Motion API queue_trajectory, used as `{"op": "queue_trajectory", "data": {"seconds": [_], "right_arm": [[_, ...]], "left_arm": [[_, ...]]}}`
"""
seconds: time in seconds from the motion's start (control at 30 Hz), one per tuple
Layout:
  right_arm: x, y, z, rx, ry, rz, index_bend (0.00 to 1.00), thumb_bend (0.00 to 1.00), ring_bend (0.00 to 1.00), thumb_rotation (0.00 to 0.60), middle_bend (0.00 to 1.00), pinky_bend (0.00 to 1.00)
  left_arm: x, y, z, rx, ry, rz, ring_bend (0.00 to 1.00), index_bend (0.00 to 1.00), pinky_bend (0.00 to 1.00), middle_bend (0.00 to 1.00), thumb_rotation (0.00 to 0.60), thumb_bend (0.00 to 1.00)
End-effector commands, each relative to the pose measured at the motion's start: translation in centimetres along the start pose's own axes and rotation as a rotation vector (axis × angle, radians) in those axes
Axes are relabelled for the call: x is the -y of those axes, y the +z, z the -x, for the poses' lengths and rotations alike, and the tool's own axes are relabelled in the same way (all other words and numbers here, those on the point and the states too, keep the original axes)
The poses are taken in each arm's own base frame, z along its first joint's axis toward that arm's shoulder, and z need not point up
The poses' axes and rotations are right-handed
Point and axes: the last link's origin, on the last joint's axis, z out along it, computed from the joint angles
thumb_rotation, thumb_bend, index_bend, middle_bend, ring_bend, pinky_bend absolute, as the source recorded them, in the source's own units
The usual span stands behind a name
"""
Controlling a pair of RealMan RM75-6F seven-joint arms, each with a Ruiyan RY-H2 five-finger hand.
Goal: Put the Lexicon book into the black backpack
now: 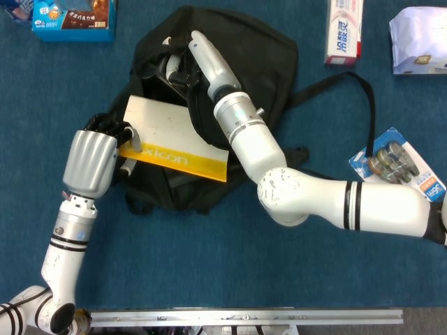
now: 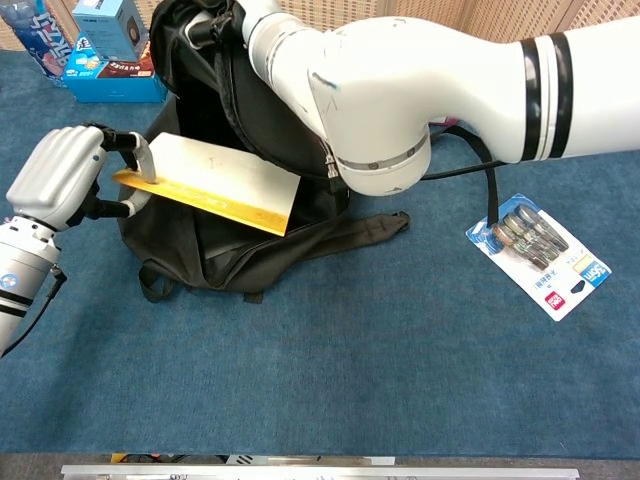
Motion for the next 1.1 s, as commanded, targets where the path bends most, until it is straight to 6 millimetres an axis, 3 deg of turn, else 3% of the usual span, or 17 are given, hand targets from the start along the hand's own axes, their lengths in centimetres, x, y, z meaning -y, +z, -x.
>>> {"op": "queue_trajectory", "data": {"seconds": [0.03, 0.17, 0.53, 1.1], "right_arm": [[0.0, 0.0, -0.1, 0.001, 0.002, -0.002, 0.73, 0.86, 0.64, 0.600, 0.61, 0.92], [0.0, -0.1, -0.1, 0.002, 0.001, -0.003, 0.73, 0.85, 0.64, 0.600, 0.61, 0.92], [0.1, -0.1, 0.2, 0.017, 0.022, 0.003, 0.73, 0.85, 0.64, 0.600, 0.61, 0.92], [0.3, -0.3, 0.1, 0.022, 0.044, 0.010, 0.73, 0.85, 0.64, 0.600, 0.61, 0.92]], "left_arm": [[0.0, 0.1, 0.1, 0.001, -0.024, -0.007, 0.55, 0.73, 0.41, 0.65, 0.600, 0.36], [-0.3, 0.3, 0.4, 0.000, -0.057, -0.012, 0.62, 0.80, 0.45, 0.72, 0.600, 0.36], [-1.9, 1.5, 1.7, -0.076, -0.138, 0.010, 0.63, 0.82, 0.46, 0.73, 0.600, 0.36], [-2.9, 1.1, 4.6, -0.026, -0.013, 0.063, 0.58, 0.74, 0.46, 0.70, 0.600, 0.36]]}}
